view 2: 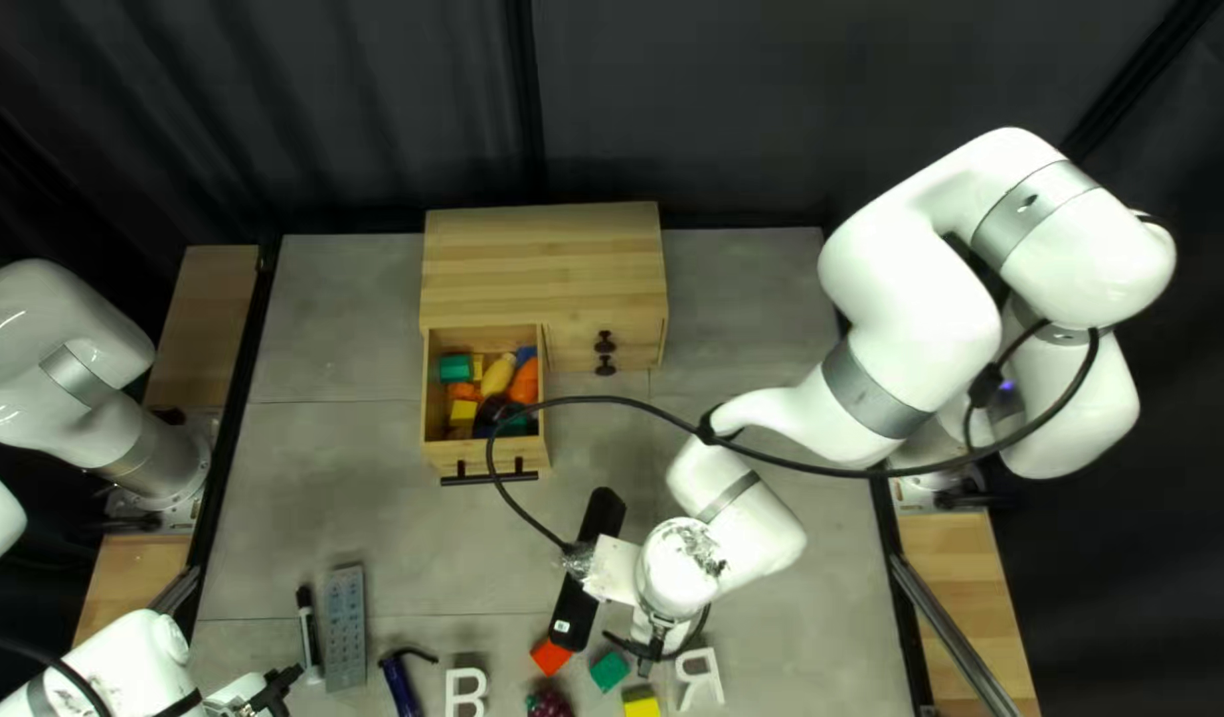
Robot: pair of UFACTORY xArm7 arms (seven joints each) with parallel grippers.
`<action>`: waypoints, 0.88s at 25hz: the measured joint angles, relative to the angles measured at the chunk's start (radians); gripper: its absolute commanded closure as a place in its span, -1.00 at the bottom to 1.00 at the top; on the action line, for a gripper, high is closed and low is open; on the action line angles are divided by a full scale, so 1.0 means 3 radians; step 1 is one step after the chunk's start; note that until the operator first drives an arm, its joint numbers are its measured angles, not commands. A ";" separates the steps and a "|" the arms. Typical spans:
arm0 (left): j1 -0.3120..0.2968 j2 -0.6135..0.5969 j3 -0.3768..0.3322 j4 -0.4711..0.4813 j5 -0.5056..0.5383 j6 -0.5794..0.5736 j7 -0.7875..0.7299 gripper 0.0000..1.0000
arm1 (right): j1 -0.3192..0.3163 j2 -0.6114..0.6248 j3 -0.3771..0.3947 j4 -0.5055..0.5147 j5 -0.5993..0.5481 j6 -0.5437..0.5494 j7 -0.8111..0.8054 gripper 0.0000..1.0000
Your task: Open drawers and place objects into drawer and close
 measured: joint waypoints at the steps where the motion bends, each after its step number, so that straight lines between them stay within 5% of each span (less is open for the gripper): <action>1: 0.0000 0.0000 0.0000 0.0000 0.0000 0.0000 0.0000 -1.00 | -0.0002 0.0004 0.0000 -0.0007 0.0001 -0.0010 -0.0001 -1.00; 22: 0.0000 0.0000 0.0000 0.0000 0.0000 0.0000 0.0000 -1.00 | -0.0028 0.0036 -0.0006 -0.0038 0.0027 -0.0079 -0.0016 -0.57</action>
